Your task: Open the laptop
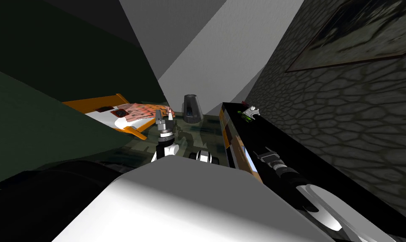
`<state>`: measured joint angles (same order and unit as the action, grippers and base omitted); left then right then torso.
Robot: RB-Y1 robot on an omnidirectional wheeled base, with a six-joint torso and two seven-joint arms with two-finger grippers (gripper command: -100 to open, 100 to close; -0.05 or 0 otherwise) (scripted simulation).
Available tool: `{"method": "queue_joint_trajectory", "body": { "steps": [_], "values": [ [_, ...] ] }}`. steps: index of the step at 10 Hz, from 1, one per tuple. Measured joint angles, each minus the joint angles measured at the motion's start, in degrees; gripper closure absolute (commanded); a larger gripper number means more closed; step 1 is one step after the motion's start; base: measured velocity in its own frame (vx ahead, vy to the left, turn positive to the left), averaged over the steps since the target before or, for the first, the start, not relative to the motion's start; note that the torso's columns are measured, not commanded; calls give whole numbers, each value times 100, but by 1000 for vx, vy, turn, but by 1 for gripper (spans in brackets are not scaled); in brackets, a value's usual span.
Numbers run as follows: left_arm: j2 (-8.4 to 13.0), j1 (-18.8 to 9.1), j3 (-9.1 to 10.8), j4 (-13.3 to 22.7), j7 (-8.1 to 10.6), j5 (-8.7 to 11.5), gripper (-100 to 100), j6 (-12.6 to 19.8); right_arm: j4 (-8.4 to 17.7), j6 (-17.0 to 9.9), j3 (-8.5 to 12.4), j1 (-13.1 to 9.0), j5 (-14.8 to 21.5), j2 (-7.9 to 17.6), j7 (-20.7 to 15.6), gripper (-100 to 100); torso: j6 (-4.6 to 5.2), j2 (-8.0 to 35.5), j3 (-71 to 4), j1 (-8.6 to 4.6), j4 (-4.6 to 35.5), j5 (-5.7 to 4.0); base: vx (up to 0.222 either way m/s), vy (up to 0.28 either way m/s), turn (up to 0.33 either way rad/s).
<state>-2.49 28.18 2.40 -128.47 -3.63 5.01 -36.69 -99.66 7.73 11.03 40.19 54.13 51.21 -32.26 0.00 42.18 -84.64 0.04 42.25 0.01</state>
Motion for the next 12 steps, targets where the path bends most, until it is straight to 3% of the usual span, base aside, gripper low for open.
{"method": "queue_joint_trajectory", "body": {
  "steps": [2, 4, 8, 12],
  "values": [
    [0, 1, 1, 0, 0, 0, 0, 0, 56, -72, -148, 19, -21, -169, -124, -100, 2, -2, 0, -8, 0, -2, 13, -210, 132],
    [0, 1, 0, 0, 0, 0, 0, 0, 276, -82, -340, -50, -45, -305, -244, -100, 0, 10, 7, -2, 3, -1, 1, -146, 100],
    [-2, 2, -1, -1, 0, 0, 0, -1, 199, -56, -518, -107, 48, -437, -389, -100, -4, 13, 5, 9, 2, 3, 106, -30, -153],
    [-2, 2, -1, -1, 0, 0, 0, -1, -424, 48, -229, 398, -103, 155, -77, -100, -1, 6, 4, -8, 2, -2, 97, 31, -209]
  ]
}}
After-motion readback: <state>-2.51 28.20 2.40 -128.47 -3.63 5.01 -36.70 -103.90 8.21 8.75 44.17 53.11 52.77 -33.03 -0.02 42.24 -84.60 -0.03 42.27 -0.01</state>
